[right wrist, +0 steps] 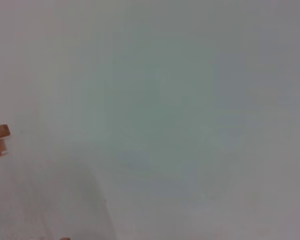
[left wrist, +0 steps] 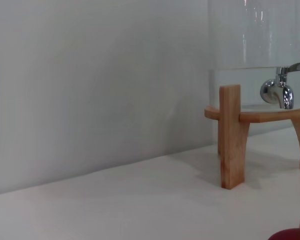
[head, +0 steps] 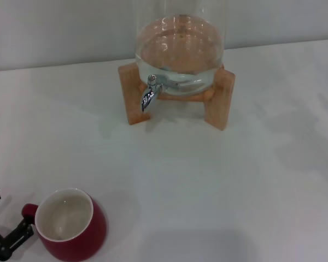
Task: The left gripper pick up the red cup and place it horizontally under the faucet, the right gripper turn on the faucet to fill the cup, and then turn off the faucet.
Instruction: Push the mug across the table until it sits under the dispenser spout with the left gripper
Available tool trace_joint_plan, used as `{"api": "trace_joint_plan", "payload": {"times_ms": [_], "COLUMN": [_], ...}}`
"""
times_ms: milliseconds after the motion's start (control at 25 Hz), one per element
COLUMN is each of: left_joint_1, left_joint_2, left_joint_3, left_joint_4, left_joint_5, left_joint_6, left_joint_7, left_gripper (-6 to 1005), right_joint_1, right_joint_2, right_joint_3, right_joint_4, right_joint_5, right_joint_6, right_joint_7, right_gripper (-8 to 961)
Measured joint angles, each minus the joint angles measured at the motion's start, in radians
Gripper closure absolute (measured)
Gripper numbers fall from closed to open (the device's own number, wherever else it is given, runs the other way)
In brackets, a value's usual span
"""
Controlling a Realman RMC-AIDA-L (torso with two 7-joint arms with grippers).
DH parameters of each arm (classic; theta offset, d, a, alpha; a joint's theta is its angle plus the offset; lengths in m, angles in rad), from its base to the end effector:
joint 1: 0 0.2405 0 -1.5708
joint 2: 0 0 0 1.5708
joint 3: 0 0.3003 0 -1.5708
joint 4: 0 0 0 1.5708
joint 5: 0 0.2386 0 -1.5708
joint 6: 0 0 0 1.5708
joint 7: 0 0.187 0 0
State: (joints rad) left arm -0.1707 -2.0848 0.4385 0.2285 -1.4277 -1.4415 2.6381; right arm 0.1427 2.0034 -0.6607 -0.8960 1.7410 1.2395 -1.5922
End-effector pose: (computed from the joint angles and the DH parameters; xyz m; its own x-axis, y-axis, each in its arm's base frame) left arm -0.4288 0.2571 -0.0772 0.7880 0.1390 0.5998 0.5593 -0.5688 -0.6030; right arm 0.4137 0.3550 0.1299 0.4996 -0.1709 -0.8492 -0.8459 -0.3075 -0.4358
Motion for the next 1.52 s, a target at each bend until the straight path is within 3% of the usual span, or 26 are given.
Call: {"api": "trace_joint_plan", "payload": {"times_ms": [240,440,560,760,1200,1520], "left_joint_1": [0.000,0.002,-0.001,0.000,0.002,-0.004], "left_joint_2": [0.000,0.000,0.000,-0.001,-0.001,-0.001], "left_joint_3": [0.000,0.001,0.000,0.000,-0.002,-0.001], "left_joint_4": [0.000,0.000,-0.001,-0.002,-0.002,-0.004], "left_joint_5": [0.001,0.002,0.002,0.002,-0.002,-0.018], "left_joint_6": [-0.014,-0.022,-0.018,-0.018,-0.020,-0.028], "left_joint_7": [-0.002,-0.014,-0.016,0.007,0.081,0.077], "left_gripper": [109,226,470,684,836,860], "right_joint_1": [0.000,0.000,0.001,-0.003,-0.003,-0.003], "right_joint_2": [0.000,0.000,0.000,0.001,0.002,0.002], "right_joint_3": [0.012,0.013,0.013,0.012,0.012,0.013], "right_joint_4": [0.000,0.000,0.000,0.000,0.004,0.006], "right_joint_5": [0.000,0.000,0.000,0.000,0.000,0.000], "right_joint_6": [0.000,0.001,0.001,0.002,0.001,0.001], "right_joint_7": [0.000,0.000,0.000,0.000,0.000,-0.001], "right_gripper": [187,187,187,187,188,188]}}
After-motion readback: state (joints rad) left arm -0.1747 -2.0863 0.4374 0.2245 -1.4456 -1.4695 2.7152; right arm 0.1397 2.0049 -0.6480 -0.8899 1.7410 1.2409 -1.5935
